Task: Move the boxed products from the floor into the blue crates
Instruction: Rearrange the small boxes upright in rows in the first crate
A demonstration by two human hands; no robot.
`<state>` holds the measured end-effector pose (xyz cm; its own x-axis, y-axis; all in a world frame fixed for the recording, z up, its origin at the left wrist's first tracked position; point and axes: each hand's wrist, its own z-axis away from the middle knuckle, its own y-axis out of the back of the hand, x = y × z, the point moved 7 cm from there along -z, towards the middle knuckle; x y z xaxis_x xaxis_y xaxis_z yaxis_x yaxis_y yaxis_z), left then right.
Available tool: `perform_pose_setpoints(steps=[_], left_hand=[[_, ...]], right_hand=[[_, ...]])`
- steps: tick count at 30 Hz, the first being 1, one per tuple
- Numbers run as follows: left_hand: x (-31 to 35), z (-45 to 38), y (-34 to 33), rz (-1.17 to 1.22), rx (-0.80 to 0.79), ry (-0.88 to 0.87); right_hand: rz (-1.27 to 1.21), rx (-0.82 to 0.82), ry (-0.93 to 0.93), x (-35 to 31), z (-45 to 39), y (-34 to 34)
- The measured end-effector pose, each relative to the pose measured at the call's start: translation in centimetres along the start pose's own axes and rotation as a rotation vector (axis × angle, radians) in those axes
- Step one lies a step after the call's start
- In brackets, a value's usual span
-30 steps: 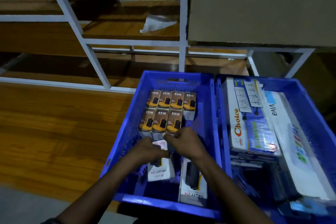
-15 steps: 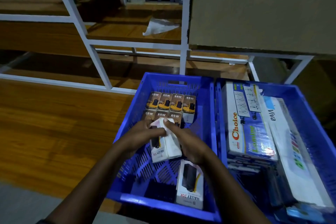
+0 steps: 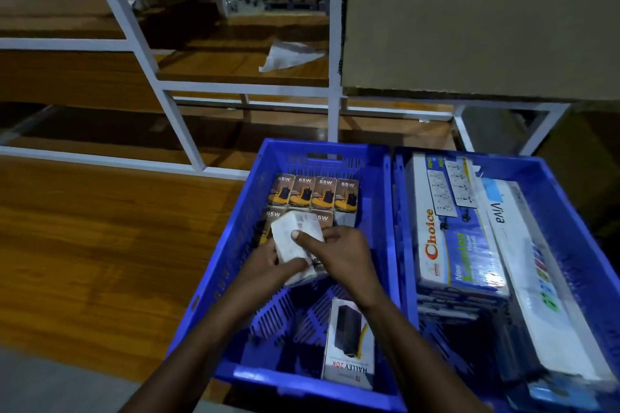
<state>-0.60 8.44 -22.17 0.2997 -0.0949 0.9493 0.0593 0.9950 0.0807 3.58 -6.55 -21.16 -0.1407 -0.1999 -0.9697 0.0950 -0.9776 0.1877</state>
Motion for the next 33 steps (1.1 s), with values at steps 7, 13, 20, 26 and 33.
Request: perform_pose_setpoints(steps=[7, 13, 20, 26, 33], left_hand=[[-2.2, -0.3, 0.6, 0.361, 0.133, 0.081], [-2.4, -1.1, 1.4, 0.637, 0.072, 0.143], [-3.9, -1.8, 2.1, 0.431, 0.150, 0.189], [-4.0, -1.8, 2.8, 0.159, 0.216, 0.133], [-3.9, -1.3, 2.2, 0.090, 0.169, 0.185]], right_hand=[[-0.101, 0.033, 0.086, -1.2, 0.0, 0.5], [-0.272, -0.278, -0.271, 2.0, -0.3, -1.9], [-0.173, -0.264, -0.071, 0.7, -0.3, -2.1], [0.031, -0.107, 0.109, -0.3, -0.2, -1.7], [0.208, -0.001, 0.086, 0.4, -0.4, -0.9]])
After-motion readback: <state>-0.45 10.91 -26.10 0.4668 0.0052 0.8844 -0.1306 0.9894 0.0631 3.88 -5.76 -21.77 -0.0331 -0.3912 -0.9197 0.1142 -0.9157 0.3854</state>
